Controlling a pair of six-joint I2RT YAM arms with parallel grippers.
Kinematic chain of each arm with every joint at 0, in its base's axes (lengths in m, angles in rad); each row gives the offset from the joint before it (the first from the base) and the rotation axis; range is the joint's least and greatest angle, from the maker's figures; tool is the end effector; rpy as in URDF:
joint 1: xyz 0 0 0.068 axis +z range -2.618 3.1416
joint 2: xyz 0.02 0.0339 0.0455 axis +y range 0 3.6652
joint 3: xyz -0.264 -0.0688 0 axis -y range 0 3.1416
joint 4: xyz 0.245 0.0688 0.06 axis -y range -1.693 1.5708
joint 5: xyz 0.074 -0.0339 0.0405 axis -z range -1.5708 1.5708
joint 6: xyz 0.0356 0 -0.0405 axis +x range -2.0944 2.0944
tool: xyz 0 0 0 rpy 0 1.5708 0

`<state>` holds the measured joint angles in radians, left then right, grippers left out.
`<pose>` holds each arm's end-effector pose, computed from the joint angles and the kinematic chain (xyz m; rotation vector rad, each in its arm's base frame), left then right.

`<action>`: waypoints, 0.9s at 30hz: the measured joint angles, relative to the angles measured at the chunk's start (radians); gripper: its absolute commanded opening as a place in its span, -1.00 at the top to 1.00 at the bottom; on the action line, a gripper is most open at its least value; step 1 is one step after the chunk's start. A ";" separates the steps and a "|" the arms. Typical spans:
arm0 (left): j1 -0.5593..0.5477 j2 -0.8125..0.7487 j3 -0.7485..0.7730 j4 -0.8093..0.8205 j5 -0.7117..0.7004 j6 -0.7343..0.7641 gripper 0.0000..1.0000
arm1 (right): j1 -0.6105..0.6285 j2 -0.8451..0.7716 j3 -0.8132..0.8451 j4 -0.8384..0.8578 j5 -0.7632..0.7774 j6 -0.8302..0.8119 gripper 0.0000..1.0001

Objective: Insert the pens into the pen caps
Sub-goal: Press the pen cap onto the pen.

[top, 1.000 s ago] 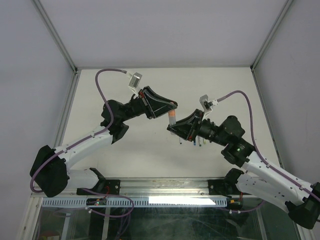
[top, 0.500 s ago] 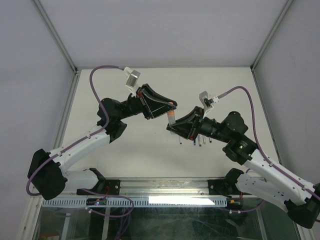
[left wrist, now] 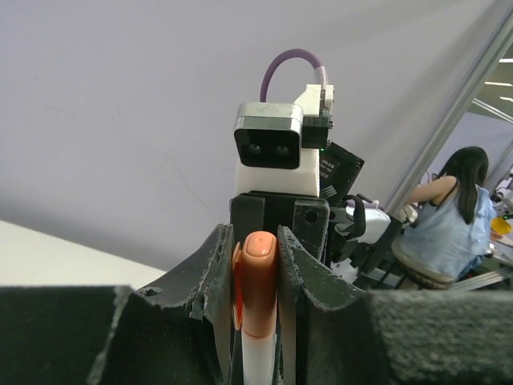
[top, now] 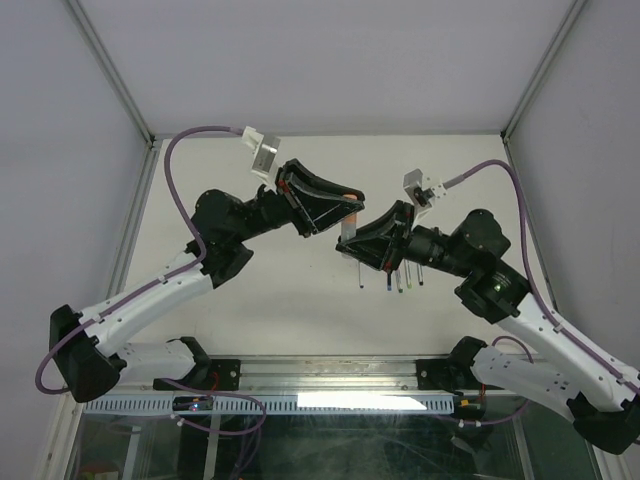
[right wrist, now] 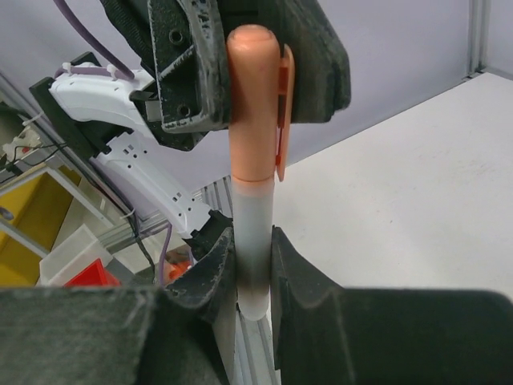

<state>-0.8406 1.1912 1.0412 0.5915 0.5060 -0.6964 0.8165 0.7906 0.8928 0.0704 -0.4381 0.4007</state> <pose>0.1662 -0.2115 0.4263 0.6017 1.2155 -1.6113 0.1099 0.1390 0.4041 -0.6971 1.3835 1.2919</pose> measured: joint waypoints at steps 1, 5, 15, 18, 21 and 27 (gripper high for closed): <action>-0.011 -0.003 0.005 -0.001 -0.014 0.015 1.00 | -0.002 0.018 0.037 -0.028 -0.017 -0.009 1.00; -0.045 -0.021 0.007 -0.002 -0.052 0.066 1.00 | -0.003 0.062 0.124 -0.095 -0.079 -0.042 1.00; -0.098 -0.062 -0.031 0.001 -0.085 0.117 1.00 | -0.019 0.084 0.307 -0.421 -0.151 -0.153 1.00; -0.100 -0.081 -0.031 -0.013 -0.086 0.124 0.91 | -0.024 0.089 0.360 -0.513 -0.150 -0.186 1.00; -0.091 -0.105 -0.045 -0.030 -0.085 0.118 0.66 | -0.029 0.080 0.369 -0.555 -0.142 -0.196 1.00; -0.033 -0.097 -0.066 -0.065 -0.033 0.055 0.21 | -0.051 0.030 0.240 -0.476 -0.117 -0.123 1.00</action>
<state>-0.8738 1.0943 0.9752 0.5262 0.4732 -0.6415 0.7658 0.8204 1.1332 -0.4061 -0.5549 0.2779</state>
